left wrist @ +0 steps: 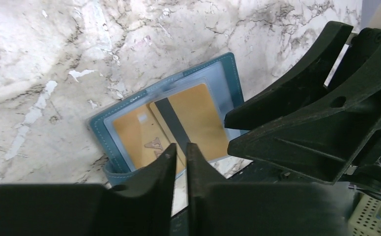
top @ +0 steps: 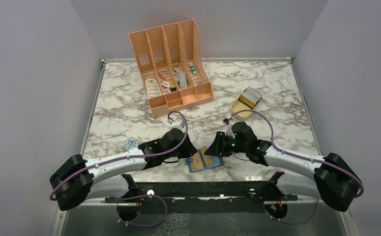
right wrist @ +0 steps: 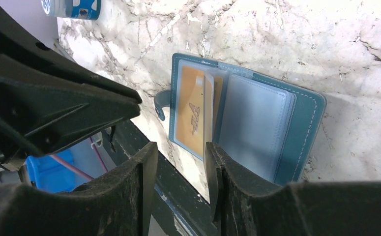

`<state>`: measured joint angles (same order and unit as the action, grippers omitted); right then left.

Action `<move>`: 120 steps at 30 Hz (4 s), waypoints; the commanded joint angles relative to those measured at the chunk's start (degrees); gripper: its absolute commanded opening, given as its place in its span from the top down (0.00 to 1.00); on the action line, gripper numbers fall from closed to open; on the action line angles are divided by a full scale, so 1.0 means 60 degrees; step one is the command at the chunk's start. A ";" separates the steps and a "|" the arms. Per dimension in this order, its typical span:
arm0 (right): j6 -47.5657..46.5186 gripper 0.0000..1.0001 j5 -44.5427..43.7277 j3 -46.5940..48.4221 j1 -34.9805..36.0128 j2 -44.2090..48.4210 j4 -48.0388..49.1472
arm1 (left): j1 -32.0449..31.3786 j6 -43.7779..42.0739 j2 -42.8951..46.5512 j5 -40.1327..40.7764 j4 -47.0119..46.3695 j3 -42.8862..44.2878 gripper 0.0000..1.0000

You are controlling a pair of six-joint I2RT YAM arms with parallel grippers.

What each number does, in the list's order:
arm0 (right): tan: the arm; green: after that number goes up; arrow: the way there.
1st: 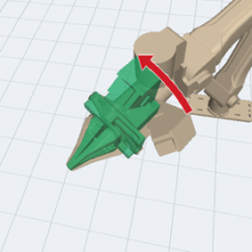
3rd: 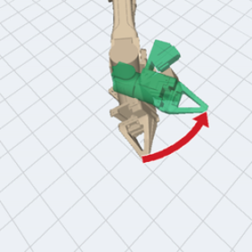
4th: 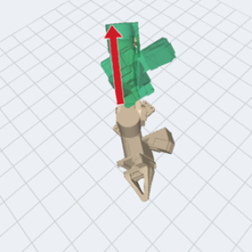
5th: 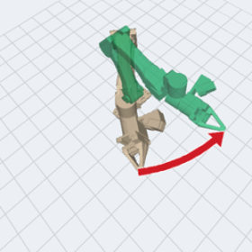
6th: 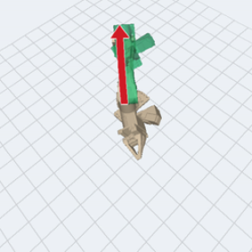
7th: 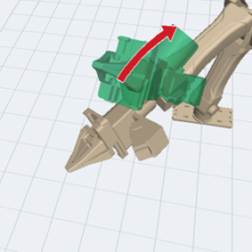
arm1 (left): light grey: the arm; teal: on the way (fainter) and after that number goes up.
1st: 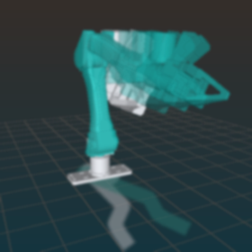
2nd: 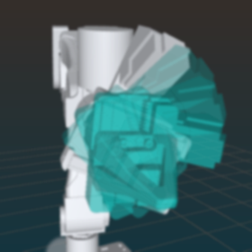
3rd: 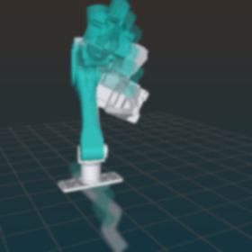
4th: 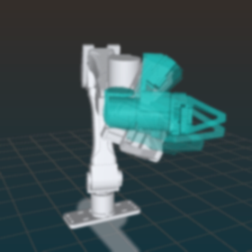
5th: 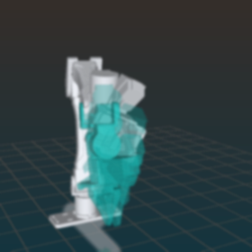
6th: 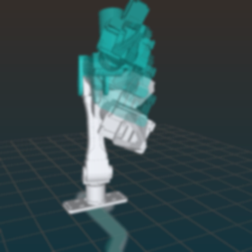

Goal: Put the credit cards into the card holder
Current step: Turn over the card slot in the card holder, then adjust the card holder at the center of the board.

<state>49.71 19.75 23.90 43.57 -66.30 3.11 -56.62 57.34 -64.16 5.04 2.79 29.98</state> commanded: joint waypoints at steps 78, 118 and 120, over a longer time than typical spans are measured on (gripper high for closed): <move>-0.0360 0.58 0.1693 0.1541 0.0077 -0.2164 0.1310 | 0.0413 -0.0884 0.1962 0.2744 0.1719 -0.0221 0.47; -0.4518 0.57 -0.2811 0.4710 -0.0092 -0.2026 -0.3859 | 0.0411 -0.1361 -0.1094 -0.0146 0.1785 0.0026 0.44; -0.4499 0.57 -0.2874 0.4630 -0.0088 -0.1892 -0.3883 | 0.0403 -0.1288 -0.1154 -0.0058 0.1920 0.0023 0.44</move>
<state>21.58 1.17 52.62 43.13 -80.47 -22.26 -54.33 48.31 -70.24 4.03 12.56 29.87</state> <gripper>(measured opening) 0.429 0.564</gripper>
